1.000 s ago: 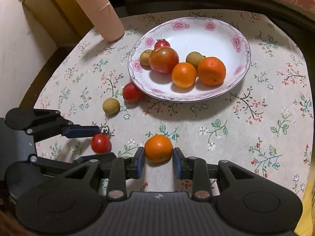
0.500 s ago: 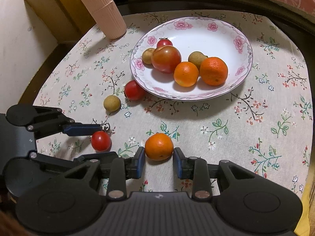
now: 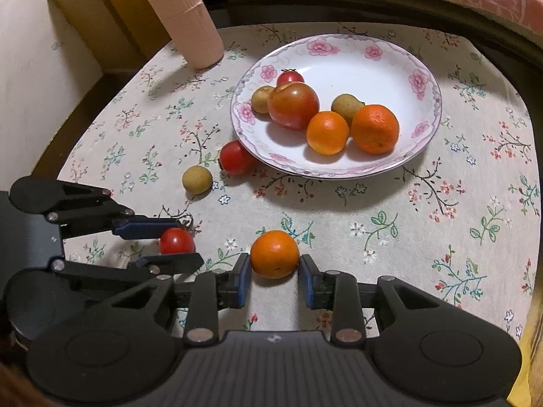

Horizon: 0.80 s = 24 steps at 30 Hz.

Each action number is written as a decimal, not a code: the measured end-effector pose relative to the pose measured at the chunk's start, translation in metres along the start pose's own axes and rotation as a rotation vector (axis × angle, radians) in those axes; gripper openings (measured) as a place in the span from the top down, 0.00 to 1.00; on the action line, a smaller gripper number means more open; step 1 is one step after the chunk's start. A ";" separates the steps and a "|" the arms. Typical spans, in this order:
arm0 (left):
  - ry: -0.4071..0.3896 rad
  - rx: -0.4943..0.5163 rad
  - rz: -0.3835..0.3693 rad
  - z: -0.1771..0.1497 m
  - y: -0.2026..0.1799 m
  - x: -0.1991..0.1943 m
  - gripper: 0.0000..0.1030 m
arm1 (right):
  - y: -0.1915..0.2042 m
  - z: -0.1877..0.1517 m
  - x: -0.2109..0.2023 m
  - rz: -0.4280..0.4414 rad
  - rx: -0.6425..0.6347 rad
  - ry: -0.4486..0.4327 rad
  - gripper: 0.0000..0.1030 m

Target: Organize fruits

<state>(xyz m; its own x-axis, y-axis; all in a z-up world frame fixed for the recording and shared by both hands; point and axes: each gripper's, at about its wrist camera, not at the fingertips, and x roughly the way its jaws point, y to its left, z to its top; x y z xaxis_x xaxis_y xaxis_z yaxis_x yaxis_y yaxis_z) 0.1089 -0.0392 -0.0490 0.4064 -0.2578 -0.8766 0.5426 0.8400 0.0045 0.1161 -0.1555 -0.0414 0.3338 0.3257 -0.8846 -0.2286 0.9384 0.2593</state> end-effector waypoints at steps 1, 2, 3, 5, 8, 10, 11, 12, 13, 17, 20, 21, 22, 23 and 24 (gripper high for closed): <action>-0.001 0.002 0.000 0.000 0.000 0.000 0.65 | 0.001 0.000 -0.001 0.002 -0.004 -0.004 0.70; -0.002 0.003 -0.002 0.000 -0.001 -0.001 0.65 | 0.001 0.001 -0.002 0.003 -0.009 -0.010 0.70; -0.003 0.005 -0.003 0.000 -0.001 -0.001 0.64 | 0.002 0.001 -0.003 0.003 -0.016 -0.016 0.70; -0.010 0.006 0.000 0.001 -0.002 -0.002 0.64 | 0.003 0.002 -0.004 0.003 -0.020 -0.023 0.70; -0.018 -0.003 0.003 0.003 0.000 -0.003 0.64 | 0.003 0.002 -0.005 0.004 -0.022 -0.025 0.70; -0.023 -0.011 0.005 0.004 0.002 -0.004 0.64 | 0.003 0.002 -0.005 0.006 -0.023 -0.025 0.70; -0.025 -0.013 0.005 0.005 0.002 -0.004 0.64 | 0.003 0.002 -0.006 0.008 -0.023 -0.025 0.70; -0.027 -0.013 0.005 0.005 0.002 -0.004 0.64 | 0.003 0.002 -0.006 0.008 -0.024 -0.026 0.70; -0.029 -0.012 0.005 0.007 0.001 -0.005 0.64 | 0.004 0.002 -0.006 0.008 -0.023 -0.026 0.70; -0.043 -0.007 0.006 0.013 0.000 -0.006 0.64 | 0.004 0.002 -0.007 0.015 -0.017 -0.029 0.70; -0.052 -0.005 0.009 0.017 -0.001 -0.007 0.64 | 0.004 0.002 -0.010 0.019 -0.014 -0.035 0.70; -0.056 -0.004 0.013 0.019 -0.002 -0.007 0.64 | 0.004 0.002 -0.011 0.018 -0.013 -0.037 0.70; -0.058 -0.006 0.013 0.020 -0.002 -0.008 0.64 | 0.004 0.002 -0.012 0.016 -0.012 -0.040 0.70; -0.060 -0.009 0.013 0.021 -0.001 -0.008 0.64 | 0.003 0.003 -0.013 0.017 -0.009 -0.043 0.70; -0.062 -0.009 0.014 0.022 -0.001 -0.008 0.64 | 0.003 0.003 -0.014 0.018 -0.004 -0.045 0.70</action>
<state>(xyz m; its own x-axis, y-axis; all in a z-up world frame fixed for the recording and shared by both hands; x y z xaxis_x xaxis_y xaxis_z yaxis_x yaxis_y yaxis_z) 0.1209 -0.0488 -0.0317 0.4585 -0.2748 -0.8452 0.5301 0.8479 0.0119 0.1139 -0.1570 -0.0270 0.3704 0.3475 -0.8614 -0.2389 0.9318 0.2732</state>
